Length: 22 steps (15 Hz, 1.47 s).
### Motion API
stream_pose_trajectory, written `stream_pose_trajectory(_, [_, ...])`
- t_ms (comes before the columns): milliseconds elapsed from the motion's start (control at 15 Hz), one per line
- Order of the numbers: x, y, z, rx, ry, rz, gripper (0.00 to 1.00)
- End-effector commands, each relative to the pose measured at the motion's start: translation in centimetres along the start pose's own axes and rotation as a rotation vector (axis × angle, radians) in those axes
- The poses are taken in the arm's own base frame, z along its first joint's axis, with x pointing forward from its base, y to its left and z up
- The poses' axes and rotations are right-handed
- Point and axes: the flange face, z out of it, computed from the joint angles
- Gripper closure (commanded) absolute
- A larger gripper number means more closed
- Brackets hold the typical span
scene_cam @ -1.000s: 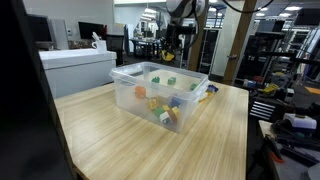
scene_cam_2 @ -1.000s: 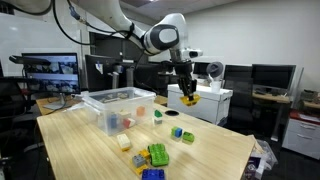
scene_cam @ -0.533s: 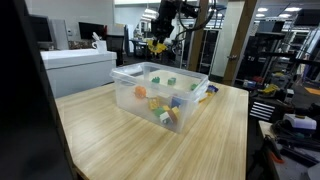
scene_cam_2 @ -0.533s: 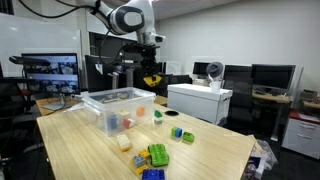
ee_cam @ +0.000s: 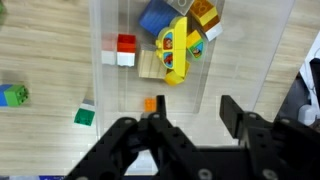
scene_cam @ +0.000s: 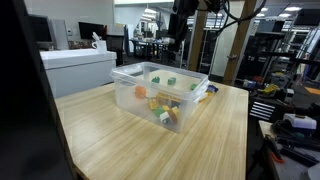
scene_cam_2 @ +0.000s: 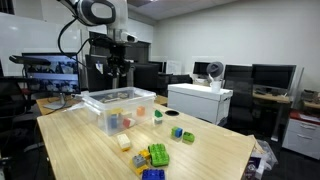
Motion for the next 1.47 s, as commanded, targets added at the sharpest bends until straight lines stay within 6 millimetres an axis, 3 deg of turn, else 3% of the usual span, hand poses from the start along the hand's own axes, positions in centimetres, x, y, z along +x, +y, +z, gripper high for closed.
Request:
stream_pose_trajectory(0, [-1.8,0.4,-0.4,0.014,-0.013,-0.017,0.11])
stream_pose_trajectory(133, [-1.5,1.8,-0.2,-0.005,-0.004,0.005,0.00])
stream_pose_trajectory(200, [-1.2,2.8,-0.1,-0.018,0.000,0.019,0.00])
stream_pose_trajectory(733, [0.3,17.8,1.6,-0.219,0.063,0.204,0.00])
stream_pose_trajectory(867, [0.3,20.5,2.7,-0.257,0.060,0.228,0.00])
stream_pose_trajectory(1133, [0.6,23.7,6.2,-0.294,0.035,0.248,0.00])
stream_pose_trajectory(1400, [2.0,26.4,11.8,-0.316,0.002,0.260,0.00])
